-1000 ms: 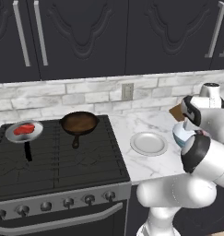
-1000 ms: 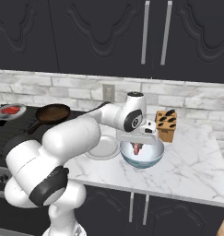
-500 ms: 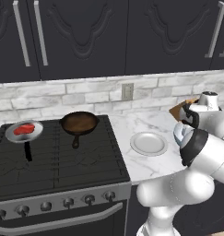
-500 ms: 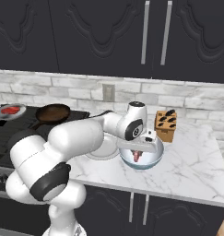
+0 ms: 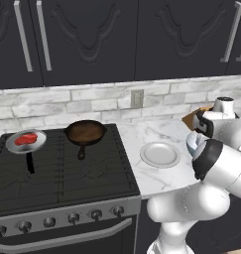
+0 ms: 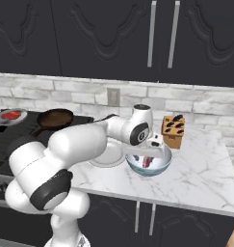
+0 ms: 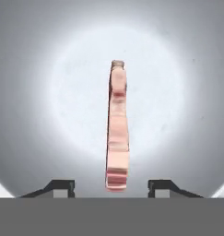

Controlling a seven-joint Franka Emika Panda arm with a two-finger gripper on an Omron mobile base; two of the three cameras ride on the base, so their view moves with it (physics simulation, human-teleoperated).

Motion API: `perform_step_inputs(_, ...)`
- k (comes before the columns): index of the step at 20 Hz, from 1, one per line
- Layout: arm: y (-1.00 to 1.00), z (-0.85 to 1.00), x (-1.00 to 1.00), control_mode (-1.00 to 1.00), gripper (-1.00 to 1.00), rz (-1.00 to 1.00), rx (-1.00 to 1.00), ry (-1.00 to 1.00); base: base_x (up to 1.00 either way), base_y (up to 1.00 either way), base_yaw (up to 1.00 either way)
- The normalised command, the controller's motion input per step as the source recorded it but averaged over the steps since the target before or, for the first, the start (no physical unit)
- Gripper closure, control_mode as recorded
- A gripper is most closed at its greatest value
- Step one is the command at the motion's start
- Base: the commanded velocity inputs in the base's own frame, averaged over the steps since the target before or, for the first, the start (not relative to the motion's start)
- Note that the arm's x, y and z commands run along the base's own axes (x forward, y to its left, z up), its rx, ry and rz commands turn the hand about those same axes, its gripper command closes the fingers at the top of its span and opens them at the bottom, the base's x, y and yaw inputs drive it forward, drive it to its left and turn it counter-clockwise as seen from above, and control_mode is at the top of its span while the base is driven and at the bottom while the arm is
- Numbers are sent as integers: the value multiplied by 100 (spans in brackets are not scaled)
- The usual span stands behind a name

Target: Place one of the steaks on the plate and the other in the bowl. Then place the bowl in the fridge.

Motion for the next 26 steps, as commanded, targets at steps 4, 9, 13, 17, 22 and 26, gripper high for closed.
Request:
perform_step_inputs(4,19,59,-7,-100,-100,0,-11,0,0,0,0)
perform_step_inputs(9,18,63,-65,-100,-100,0,-4,-11,0,0,0)
perform_step_inputs(13,31,31,-97,-100,-100,0,0,-21,0,0,0)
perform_step_inputs(17,82,31,-82,-100,-100,0,0,-23,0,0,0)
perform_step_inputs(22,100,27,-56,-100,-100,-2,0,-6,0,0,0)
perform_step_inputs(26,100,15,-24,-100,-100,-2,0,4,0,0,0)
